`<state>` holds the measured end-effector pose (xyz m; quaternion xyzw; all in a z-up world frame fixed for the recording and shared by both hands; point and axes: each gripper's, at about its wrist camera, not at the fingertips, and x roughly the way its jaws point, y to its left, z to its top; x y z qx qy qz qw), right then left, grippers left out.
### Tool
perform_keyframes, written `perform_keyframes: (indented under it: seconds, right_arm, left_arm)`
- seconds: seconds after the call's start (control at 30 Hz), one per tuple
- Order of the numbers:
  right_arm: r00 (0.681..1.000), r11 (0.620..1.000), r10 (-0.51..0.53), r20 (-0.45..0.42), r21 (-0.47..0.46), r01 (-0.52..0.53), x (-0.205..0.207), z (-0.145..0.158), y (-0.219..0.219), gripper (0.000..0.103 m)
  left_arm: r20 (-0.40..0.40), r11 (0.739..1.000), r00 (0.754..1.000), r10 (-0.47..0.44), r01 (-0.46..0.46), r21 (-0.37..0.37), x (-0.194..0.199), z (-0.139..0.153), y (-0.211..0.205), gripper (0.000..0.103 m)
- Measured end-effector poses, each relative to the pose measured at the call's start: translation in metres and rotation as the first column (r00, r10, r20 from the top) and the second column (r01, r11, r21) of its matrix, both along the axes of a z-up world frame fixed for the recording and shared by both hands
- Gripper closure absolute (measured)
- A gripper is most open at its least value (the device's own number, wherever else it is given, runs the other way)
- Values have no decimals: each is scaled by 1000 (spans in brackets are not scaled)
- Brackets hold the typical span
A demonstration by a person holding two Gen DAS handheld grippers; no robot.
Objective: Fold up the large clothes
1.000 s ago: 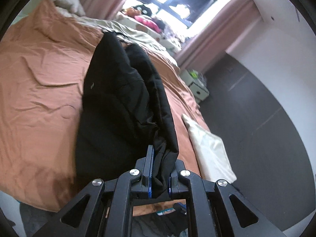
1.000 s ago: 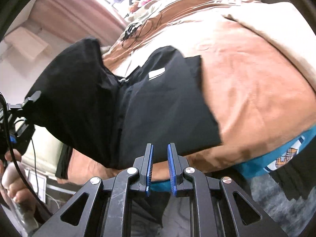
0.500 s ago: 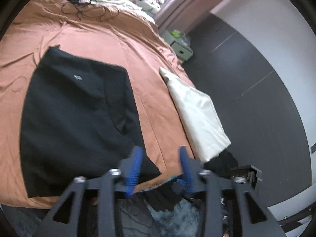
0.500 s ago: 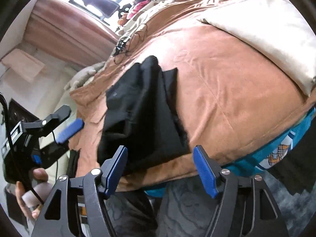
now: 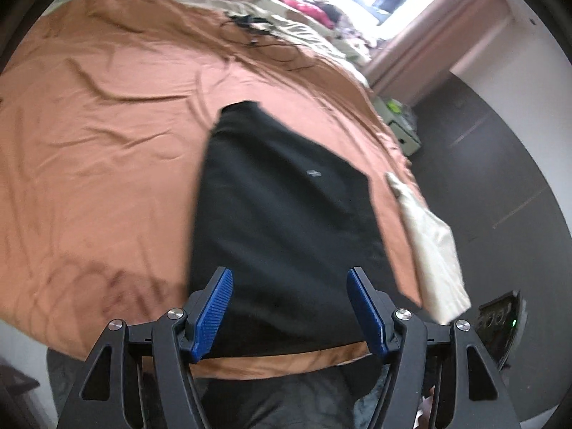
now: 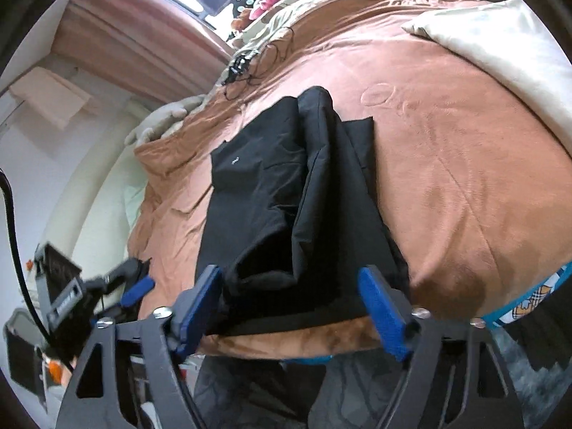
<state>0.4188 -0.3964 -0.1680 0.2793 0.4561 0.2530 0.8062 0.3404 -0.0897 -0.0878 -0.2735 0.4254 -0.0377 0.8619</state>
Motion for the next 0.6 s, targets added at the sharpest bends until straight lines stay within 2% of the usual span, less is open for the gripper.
perform_keyframes:
  seconds: [0.07,0.1,0.13,0.2,0.37,0.57,0.6]
  right_arm:
    - [1000,1000,13,-11,20,-13,5,-1,3,51]
    - [1000,999,21,-13,24,-21,7,-2,5,69]
    - [999,999,32,-15,22,-32,8,-3,6,81]
    - [1000,999,30,-8,15,-30,7,-4,5,92]
    - [1000,1000,-19,-14,17,19,-2,-20,-17,96]
    - [993,998,-56,-104,36,60,-8,-65,-39,97]
    - [992,998,-56,-110,29,60,-9,-70,-39,97]
  left_arm:
    - [-18,1000,1000,16,-16,8,-6,-8,11,35]
    - [-25,1000,999,22,-22,11,-6,-10,14,35]
    - [-34,1000,999,29,-28,13,-7,-13,18,35]
    - [-56,999,998,42,-42,14,-5,-22,23,35]
    - [-83,999,996,42,-40,31,-1,-39,24,35]
    - [-118,999,993,16,-10,46,12,-62,10,35]
    - [-126,999,992,10,-5,46,15,-67,7,38]
